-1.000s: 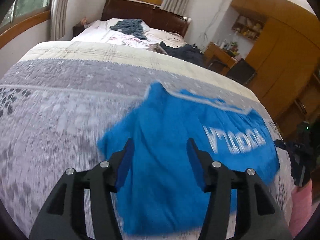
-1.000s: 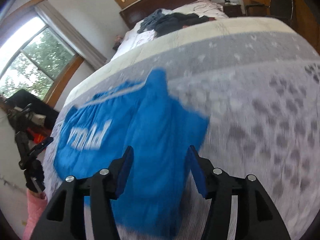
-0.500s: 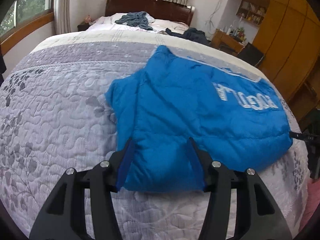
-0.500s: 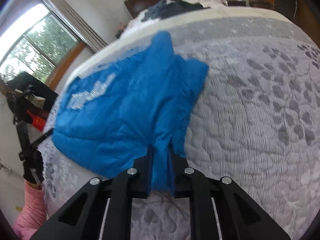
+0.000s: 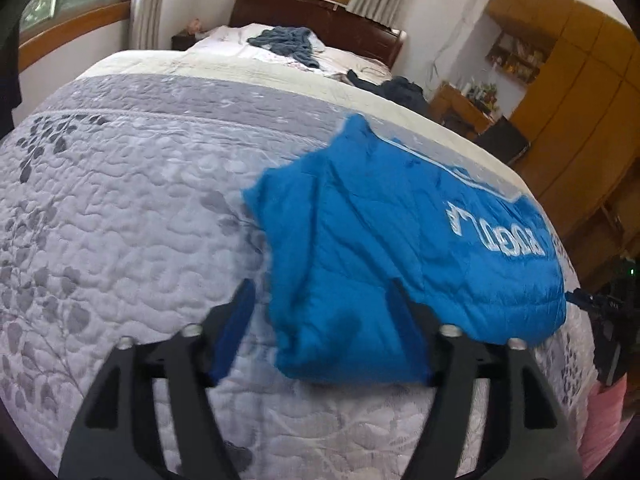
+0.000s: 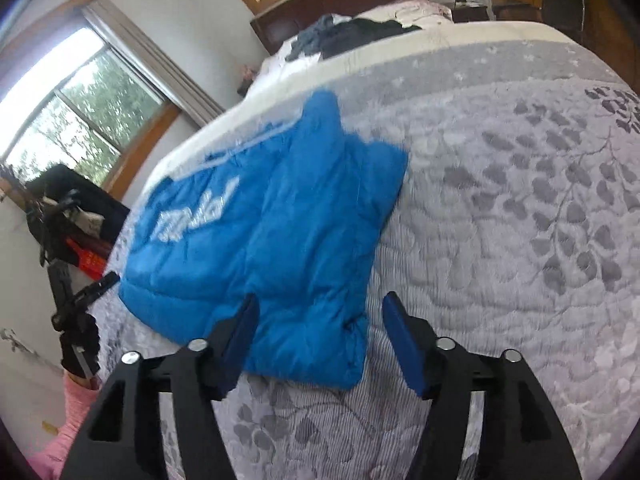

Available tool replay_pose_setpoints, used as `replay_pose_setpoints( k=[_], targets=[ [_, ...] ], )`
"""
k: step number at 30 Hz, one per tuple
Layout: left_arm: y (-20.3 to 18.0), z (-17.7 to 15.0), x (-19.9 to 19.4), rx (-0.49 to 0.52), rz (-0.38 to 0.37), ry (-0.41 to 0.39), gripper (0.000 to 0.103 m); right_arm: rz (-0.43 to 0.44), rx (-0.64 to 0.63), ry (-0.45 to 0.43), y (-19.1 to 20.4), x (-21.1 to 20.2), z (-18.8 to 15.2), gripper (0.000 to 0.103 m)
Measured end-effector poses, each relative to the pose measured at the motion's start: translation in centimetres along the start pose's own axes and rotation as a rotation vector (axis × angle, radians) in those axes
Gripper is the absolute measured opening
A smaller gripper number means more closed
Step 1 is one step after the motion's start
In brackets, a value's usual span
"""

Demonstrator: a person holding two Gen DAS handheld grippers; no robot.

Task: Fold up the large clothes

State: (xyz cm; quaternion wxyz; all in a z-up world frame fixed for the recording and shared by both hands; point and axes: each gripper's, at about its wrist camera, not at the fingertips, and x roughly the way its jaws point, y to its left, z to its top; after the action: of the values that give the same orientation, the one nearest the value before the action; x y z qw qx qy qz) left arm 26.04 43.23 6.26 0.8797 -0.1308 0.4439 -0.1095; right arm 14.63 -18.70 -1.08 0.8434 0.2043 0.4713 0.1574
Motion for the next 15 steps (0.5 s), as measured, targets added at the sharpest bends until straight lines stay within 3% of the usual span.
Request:
replay_pose_setpoints(
  k=[5, 12, 15],
  targets=[
    [2.1, 0.8, 2.6, -0.055, -0.037, 0.076, 0.073, 0.09, 0.071, 0.015, -1.9, 1.2, 1.4, 0.074],
    [3.8, 2.1, 6.6, -0.135, -0.258, 0.126, 0.077, 0.188, 0.149, 0.062, -4.4, 5.0, 3.0, 0.08],
    [3.7, 2.7, 8.0, -0.141, -0.304, 0.134, 0.079, 0.266, 0.178, 0.078, -5.0, 7.0, 3.8, 0.081]
  ],
)
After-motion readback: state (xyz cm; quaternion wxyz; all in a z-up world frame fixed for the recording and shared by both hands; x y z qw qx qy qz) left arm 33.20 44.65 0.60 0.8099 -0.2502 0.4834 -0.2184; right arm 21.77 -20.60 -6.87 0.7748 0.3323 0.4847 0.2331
